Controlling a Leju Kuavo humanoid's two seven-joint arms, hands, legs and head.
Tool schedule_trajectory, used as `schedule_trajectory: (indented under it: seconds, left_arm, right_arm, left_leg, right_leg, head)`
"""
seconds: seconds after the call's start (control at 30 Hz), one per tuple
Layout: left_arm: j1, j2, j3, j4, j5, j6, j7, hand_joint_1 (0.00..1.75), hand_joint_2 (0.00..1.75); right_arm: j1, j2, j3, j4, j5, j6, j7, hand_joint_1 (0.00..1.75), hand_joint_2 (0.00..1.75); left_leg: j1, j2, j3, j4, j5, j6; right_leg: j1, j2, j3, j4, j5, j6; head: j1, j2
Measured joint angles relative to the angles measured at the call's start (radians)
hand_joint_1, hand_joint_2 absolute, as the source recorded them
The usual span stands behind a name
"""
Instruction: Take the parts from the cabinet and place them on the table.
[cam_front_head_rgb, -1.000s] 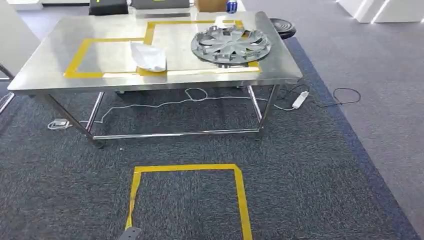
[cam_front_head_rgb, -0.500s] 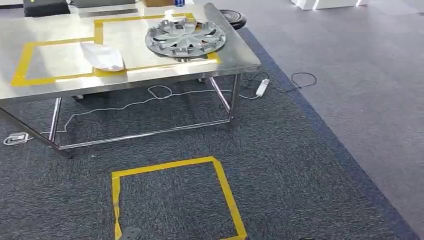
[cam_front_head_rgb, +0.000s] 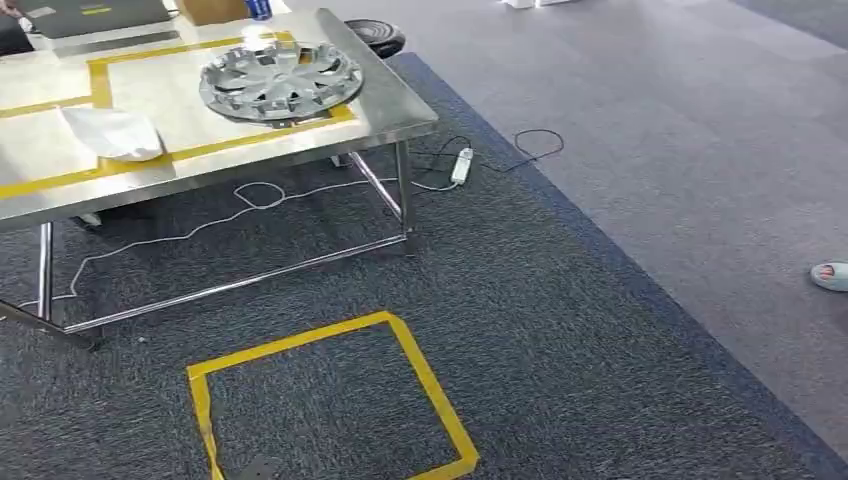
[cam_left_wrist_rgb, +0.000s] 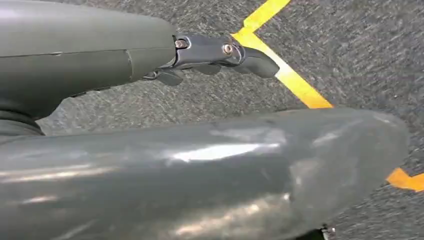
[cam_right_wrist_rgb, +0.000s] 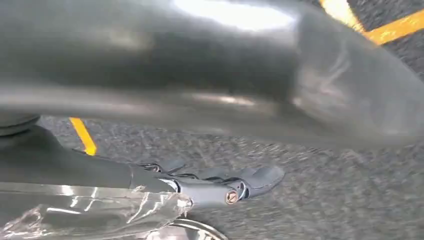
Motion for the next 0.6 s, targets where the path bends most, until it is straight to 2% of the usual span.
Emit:
schedule_trajectory:
  seconds: [0.03, 0.07, 0.1, 0.13, 0.17, 0.2, 0.23, 0.27, 0.3, 0.33, 0.37, 0.4, 0.47, 0.5, 0.53, 0.57, 0.6]
  left_arm:
    - [-0.001, 0.000, 0.000, 0.000, 0.000, 0.001, 0.003, 0.00, 0.00]
    - [-0.001, 0.000, 0.000, 0.000, 0.000, 0.001, 0.003, 0.00, 0.00]
    - [0.000, 0.000, 0.000, 0.000, 0.000, 0.001, 0.003, 0.00, 0.00]
    - [0.001, 0.000, 0.000, 0.000, 0.000, 0.001, 0.006, 0.00, 0.00]
    - [0.002, 0.001, 0.000, 0.000, 0.000, 0.001, 0.006, 0.00, 0.00]
    - [0.004, 0.001, 0.000, 0.000, 0.000, 0.001, 0.006, 0.00, 0.00]
    - [0.005, 0.002, 0.000, 0.000, 0.000, 0.002, 0.007, 0.00, 0.00]
    - [0.004, 0.002, 0.000, 0.000, 0.000, 0.002, 0.007, 0.00, 0.00]
    - [0.003, 0.003, 0.000, 0.000, 0.000, 0.002, 0.007, 0.00, 0.00]
    - [0.003, 0.003, 0.000, 0.000, 0.002, 0.001, 0.007, 0.00, 0.00]
    - [0.003, 0.003, 0.000, 0.000, 0.002, 0.002, 0.007, 0.00, 0.00]
    - [0.001, 0.003, 0.000, 0.000, 0.002, 0.002, 0.007, 0.00, 0.00]
    - [0.001, 0.002, 0.000, 0.000, 0.002, 0.001, 0.008, 0.00, 0.00]
    - [0.002, 0.002, 0.001, 0.000, 0.002, 0.001, 0.007, 0.00, 0.00]
    - [0.000, 0.002, 0.001, 0.000, 0.002, 0.001, 0.008, 0.00, 0.00]
    - [0.000, 0.001, 0.001, 0.000, 0.002, 0.000, 0.008, 0.00, 0.00]
    - [0.003, 0.001, 0.001, 0.000, 0.003, -0.002, 0.009, 0.00, 0.00]
  right_arm:
    - [0.001, 0.000, -0.002, 0.000, 0.000, -0.002, -0.002, 0.00, 0.00]
    - [-0.001, 0.000, -0.003, 0.000, -0.001, -0.003, -0.002, 0.00, 0.00]
    - [-0.004, 0.000, -0.003, 0.000, -0.001, -0.003, -0.002, 0.00, 0.00]
    - [-0.005, 0.000, -0.003, 0.000, -0.001, -0.003, -0.002, 0.00, 0.00]
    - [-0.005, 0.000, -0.003, 0.000, -0.002, -0.003, -0.002, 0.00, 0.00]
    - [-0.003, 0.000, -0.004, 0.000, -0.002, -0.003, -0.002, 0.00, 0.00]
    - [0.000, 0.000, -0.007, 0.000, -0.002, -0.003, -0.002, 0.00, 0.00]
    - [0.000, 0.000, -0.008, 0.000, -0.002, -0.003, -0.002, 0.00, 0.00]
    - [-0.001, 0.000, -0.009, 0.000, -0.002, -0.003, -0.002, 0.00, 0.00]
    - [-0.002, 0.000, -0.009, 0.000, -0.002, -0.003, -0.002, 0.00, 0.00]
    - [-0.004, 0.000, -0.009, 0.000, -0.002, -0.003, -0.002, 0.00, 0.00]
    - [-0.006, 0.000, -0.010, 0.000, -0.003, -0.003, -0.002, 0.00, 0.00]
    - [0.001, 0.000, -0.010, 0.000, -0.003, -0.003, -0.002, 0.00, 0.00]
    - [0.005, 0.000, -0.011, 0.000, -0.003, -0.003, -0.002, 0.00, 0.00]
    - [0.007, 0.000, -0.011, 0.000, -0.003, -0.004, -0.002, 0.00, 0.00]
    - [0.005, 0.000, -0.011, 0.000, -0.003, -0.005, -0.002, 0.00, 0.00]
    - [0.000, 0.000, -0.011, 0.000, -0.002, -0.005, -0.002, 0.00, 0.00]
  left_leg:
    - [0.003, -0.044, -0.004, 0.017, -0.019, -0.006]
    - [0.005, -0.085, -0.028, 0.072, -0.059, -0.009]
    - [0.006, -0.104, -0.064, 0.150, -0.100, -0.011]
    - [0.006, -0.112, -0.106, 0.238, -0.138, -0.012]
    - [0.005, -0.117, -0.137, 0.300, -0.156, -0.012]
    - [0.005, -0.119, -0.147, 0.316, -0.148, -0.012]
    - [0.006, -0.119, -0.133, 0.282, -0.109, -0.011]
    - [0.007, -0.120, -0.102, 0.215, -0.064, -0.010]
    - [0.010, -0.132, -0.060, 0.130, -0.017, -0.010]
    - [0.016, -0.177, -0.018, 0.048, 0.016, -0.013]
    - [0.024, -0.238, -0.005, 0.012, 0.001, -0.012]
    - [0.024, -0.229, -0.007, 0.011, -0.002, -0.007]
    - [0.016, -0.210, -0.009, 0.011, 0.001, 0.006]
    - [0.024, -0.194, -0.009, 0.005, 0.005, 0.014]
    - [0.024, -0.179, -0.008, 0.004, 0.008, 0.020]
    - [0.022, -0.168, -0.008, 0.004, 0.008, 0.027]
    - [0.020, -0.151, -0.008, 0.005, 0.007, 0.029]
  right_leg:
    - [-0.003, 0.009, -0.002, -0.004, 0.005, -0.006]
    - [-0.004, 0.019, -0.005, -0.004, 0.008, -0.011]
    - [-0.005, 0.031, -0.009, -0.004, 0.010, -0.014]
    - [-0.005, 0.045, -0.013, -0.004, 0.012, -0.017]
    - [-0.005, 0.059, -0.015, -0.004, 0.014, -0.016]
    - [-0.005, 0.072, -0.016, -0.004, 0.015, -0.015]
    - [-0.005, 0.089, -0.016, -0.003, 0.017, -0.012]
    - [-0.006, 0.104, -0.015, -0.003, 0.018, -0.009]
    - [-0.009, 0.119, -0.015, -0.001, 0.019, -0.006]
    - [-0.009, 0.131, -0.017, 0.003, 0.020, -0.002]
    - [-0.002, 0.142, -0.026, 0.013, 0.019, 0.006]
    - [-0.006, 0.153, -0.037, 0.015, 0.021, 0.009]
    - [-0.013, 0.176, -0.049, 0.006, 0.031, 0.027]
    - [-0.014, 0.189, -0.052, 0.007, 0.033, 0.031]
    - [-0.010, 0.135, -0.054, 0.020, 0.024, 0.033]
    - [-0.007, 0.081, -0.074, 0.059, -0.006, 0.038]
    - [-0.009, 0.055, -0.107, 0.130, -0.048, 0.044]
  head:
    - [-0.004, 0.000]
    - [-0.006, 0.000]
    - [-0.007, 0.000]
    - [-0.008, 0.000]
    - [-0.007, 0.000]
    - [-0.007, 0.000]
    - [-0.007, 0.000]
    - [-0.007, 0.000]
    - [-0.007, 0.000]
    - [-0.008, 0.000]
    - [-0.008, 0.000]
    - [-0.005, 0.000]
    - [-0.009, 0.000]
    - [-0.008, 0.000]
    - [-0.006, 0.000]
    - [0.008, 0.000]
    - [0.010, 0.000]
